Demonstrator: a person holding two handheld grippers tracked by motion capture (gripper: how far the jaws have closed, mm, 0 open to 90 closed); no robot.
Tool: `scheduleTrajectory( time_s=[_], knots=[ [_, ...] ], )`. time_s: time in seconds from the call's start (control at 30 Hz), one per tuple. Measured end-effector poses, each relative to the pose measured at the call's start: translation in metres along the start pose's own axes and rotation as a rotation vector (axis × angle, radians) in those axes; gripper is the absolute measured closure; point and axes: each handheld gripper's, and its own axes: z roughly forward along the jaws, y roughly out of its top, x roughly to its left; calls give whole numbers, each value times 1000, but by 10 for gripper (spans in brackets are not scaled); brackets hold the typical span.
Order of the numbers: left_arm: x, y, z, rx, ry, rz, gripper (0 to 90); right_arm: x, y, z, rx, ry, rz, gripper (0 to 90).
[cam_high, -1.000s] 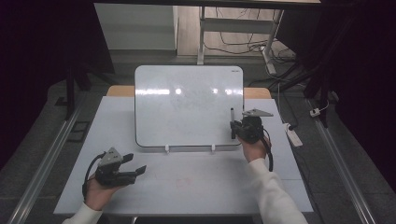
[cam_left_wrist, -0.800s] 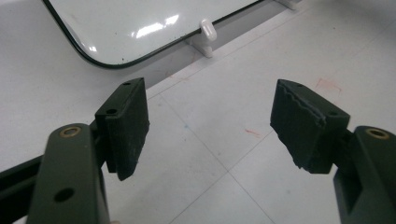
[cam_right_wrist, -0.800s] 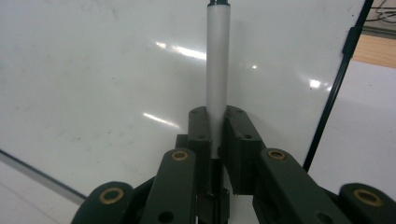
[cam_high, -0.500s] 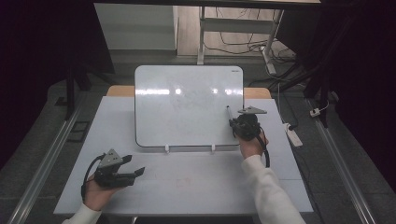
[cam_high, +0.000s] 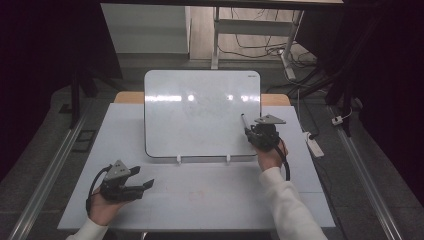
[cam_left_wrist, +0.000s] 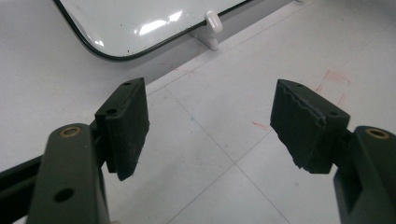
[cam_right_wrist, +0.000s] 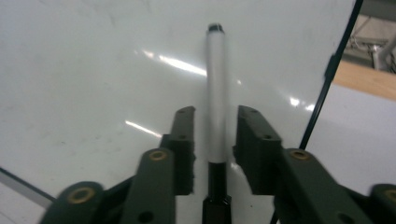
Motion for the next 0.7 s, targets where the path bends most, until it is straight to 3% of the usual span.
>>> scheduleTrajectory(
  time_s=[0.13,0.3,0.47,0.7],
  knots=[
    [1,-1,-1,-4,0,1,286,1,-1,-11,-62,46,-27,559],
    [2,-2,-2,-13,1,2,282,1,-10,-29,-134,164,-90,489],
    [2,-2,-1,-14,0,9,277,-1,-27,-46,-181,245,-141,437],
    [1,-2,1,-16,-3,14,254,-12,-57,-64,-183,303,-181,388]
  ],
)
